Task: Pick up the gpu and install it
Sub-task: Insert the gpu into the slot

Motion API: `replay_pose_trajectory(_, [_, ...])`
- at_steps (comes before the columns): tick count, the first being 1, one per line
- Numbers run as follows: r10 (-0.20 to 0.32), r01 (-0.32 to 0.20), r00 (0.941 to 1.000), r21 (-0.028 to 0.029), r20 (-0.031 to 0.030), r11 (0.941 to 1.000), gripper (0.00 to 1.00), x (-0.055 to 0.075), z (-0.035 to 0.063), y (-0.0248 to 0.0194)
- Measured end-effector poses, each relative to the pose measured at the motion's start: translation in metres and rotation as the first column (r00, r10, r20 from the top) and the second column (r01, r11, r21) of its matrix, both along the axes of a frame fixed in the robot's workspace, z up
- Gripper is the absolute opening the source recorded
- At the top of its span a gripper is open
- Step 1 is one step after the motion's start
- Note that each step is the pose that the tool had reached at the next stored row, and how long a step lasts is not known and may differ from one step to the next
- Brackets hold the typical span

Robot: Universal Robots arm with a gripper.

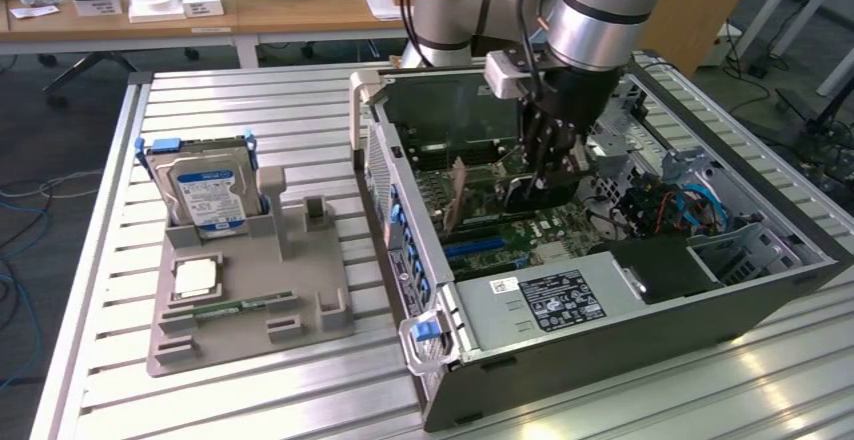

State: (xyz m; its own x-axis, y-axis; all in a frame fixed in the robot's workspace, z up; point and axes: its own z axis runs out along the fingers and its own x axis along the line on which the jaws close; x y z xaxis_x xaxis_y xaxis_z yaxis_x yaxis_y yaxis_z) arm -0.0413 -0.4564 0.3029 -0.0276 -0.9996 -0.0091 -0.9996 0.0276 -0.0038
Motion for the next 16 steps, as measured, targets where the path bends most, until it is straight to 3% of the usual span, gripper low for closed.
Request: replay_pose_trajectory(16, [0.000,0.000,1.0000,0.0004,0.0000,1.0000,0.27,-0.0022,-0.0042,0.0000])
